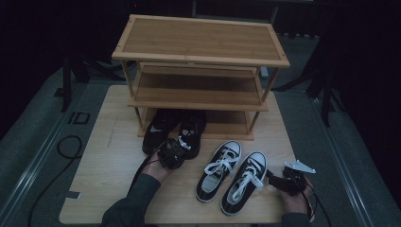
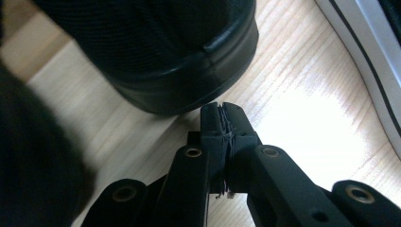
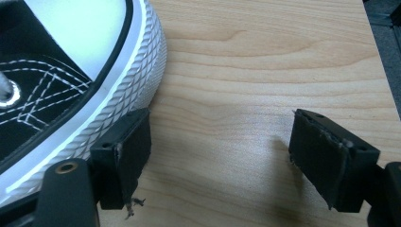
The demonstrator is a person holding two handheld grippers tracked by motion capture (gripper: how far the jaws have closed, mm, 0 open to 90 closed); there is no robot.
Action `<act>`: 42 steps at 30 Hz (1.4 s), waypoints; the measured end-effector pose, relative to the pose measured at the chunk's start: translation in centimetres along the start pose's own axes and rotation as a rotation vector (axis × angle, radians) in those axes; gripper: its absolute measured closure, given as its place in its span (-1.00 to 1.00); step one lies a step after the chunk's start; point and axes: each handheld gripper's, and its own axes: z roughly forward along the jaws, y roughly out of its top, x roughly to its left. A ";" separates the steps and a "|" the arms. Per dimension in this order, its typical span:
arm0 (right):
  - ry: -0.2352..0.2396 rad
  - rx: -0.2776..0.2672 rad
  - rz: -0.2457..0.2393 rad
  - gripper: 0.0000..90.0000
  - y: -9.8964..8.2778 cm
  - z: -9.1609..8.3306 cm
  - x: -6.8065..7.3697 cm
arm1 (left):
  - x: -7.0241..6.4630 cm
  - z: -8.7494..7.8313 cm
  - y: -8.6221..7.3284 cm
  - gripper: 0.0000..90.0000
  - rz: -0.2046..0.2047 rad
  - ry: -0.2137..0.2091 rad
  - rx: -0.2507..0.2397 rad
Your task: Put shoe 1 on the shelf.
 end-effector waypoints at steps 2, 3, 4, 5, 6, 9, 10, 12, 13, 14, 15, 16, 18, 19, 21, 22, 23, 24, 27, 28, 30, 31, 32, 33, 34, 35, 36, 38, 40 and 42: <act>0.000 0.000 0.000 -0.52 0.0 0.0 0.0 | -0.1 0.4 0.1 0.96 0.000 0.001 0.005; 0.000 0.000 0.000 -0.52 0.0 0.0 0.0 | -0.1 0.4 0.2 0.96 0.003 0.003 0.006; 0.000 0.000 0.001 -0.52 0.0 0.0 0.0 | -0.1 0.4 0.2 0.97 -0.002 0.004 0.002; 0.000 0.000 0.001 -0.52 0.0 0.0 0.0 | -0.1 0.3 0.2 0.97 -0.006 0.008 -0.006; 0.000 0.000 0.000 -0.52 0.0 0.0 0.0 | -0.1 0.3 0.3 0.97 -0.010 0.016 -0.009; 0.000 0.000 0.001 -0.52 0.0 0.0 0.0 | 0.2 -0.1 0.6 0.97 -0.015 0.026 -0.009; 0.000 0.000 0.000 -0.52 0.0 0.0 0.0 | 0.3 -0.1 0.8 0.97 -0.020 0.031 -0.014; 0.000 0.000 0.000 -0.52 0.0 0.0 0.0 | 0.4 -0.2 1.2 0.97 -0.022 0.031 -0.026; 0.000 0.000 0.000 -0.52 0.0 0.0 0.0 | 0.4 -0.2 1.3 0.97 -0.020 0.034 -0.028; 0.000 0.000 0.000 -0.52 0.0 0.0 0.0 | 0.4 -0.1 1.5 0.97 -0.016 0.036 -0.025; 0.000 0.000 0.000 -0.52 0.0 0.0 0.0 | 0.3 0.0 1.7 0.97 -0.017 0.038 -0.026; 0.000 0.000 0.000 -0.52 0.0 0.0 0.0 | 0.3 0.1 1.9 0.97 -0.016 0.039 -0.028; 0.000 0.000 0.000 -0.52 0.0 0.0 0.0 | 0.3 0.3 2.2 0.97 -0.016 0.045 -0.026; 0.000 0.000 0.000 -0.52 0.0 0.0 0.0 | 0.2 0.4 2.4 0.97 -0.018 0.050 -0.027; 0.000 0.000 0.000 -0.52 0.0 0.0 0.0 | 0.1 0.5 2.7 0.97 -0.022 0.054 -0.031; 0.000 0.000 0.001 -0.52 0.0 0.0 0.0 | 0.1 0.6 2.9 0.97 -0.023 0.057 -0.028; 0.000 0.000 0.000 -0.52 0.0 0.0 0.0 | 0.1 0.7 3.0 0.97 -0.022 0.064 -0.027; 0.000 0.000 0.000 -0.53 0.0 0.0 0.0 | 0.1 0.8 3.2 0.97 -0.023 0.071 -0.026; 0.000 0.000 0.000 -0.52 0.0 0.0 0.0 | 0.2 1.1 3.8 0.97 -0.032 0.095 -0.020; 0.000 0.000 0.000 -0.52 0.0 0.0 0.0 | 0.3 1.2 3.9 0.97 -0.034 0.101 -0.017; 0.000 0.000 0.000 -0.52 0.0 0.0 0.0 | 0.4 1.4 4.3 0.97 -0.041 0.108 -0.015; 0.000 0.000 0.000 -0.52 0.0 0.0 0.0 | 0.5 1.5 4.4 0.97 -0.045 0.106 -0.015; 0.000 0.000 0.000 -0.52 0.0 0.0 0.0 | 0.6 1.6 4.6 0.97 -0.048 0.107 -0.015; 0.000 0.000 0.000 -0.52 0.0 0.0 0.0 | 0.7 1.7 4.7 0.97 -0.051 0.107 -0.016; 0.000 0.000 0.000 -0.52 0.0 0.0 0.0 | 0.7 1.8 4.9 0.97 -0.048 0.106 -0.016; 0.001 0.000 0.000 -0.53 0.0 0.0 0.0 | 0.8 1.9 5.1 0.97 -0.048 0.104 -0.018; 0.000 0.000 0.000 -0.52 0.0 0.0 0.0 | 0.8 2.1 5.3 0.97 -0.048 0.106 -0.020; 0.000 0.000 0.000 -0.53 0.0 0.0 0.0 | 0.9 2.3 5.7 0.97 -0.049 0.109 -0.024; 0.001 0.000 0.000 -0.53 0.0 0.0 0.0 | 1.1 2.4 6.0 0.97 -0.057 0.112 -0.023; 0.001 0.000 0.000 -0.53 0.0 0.0 0.0 | 1.2 2.6 6.1 0.97 -0.066 0.119 -0.024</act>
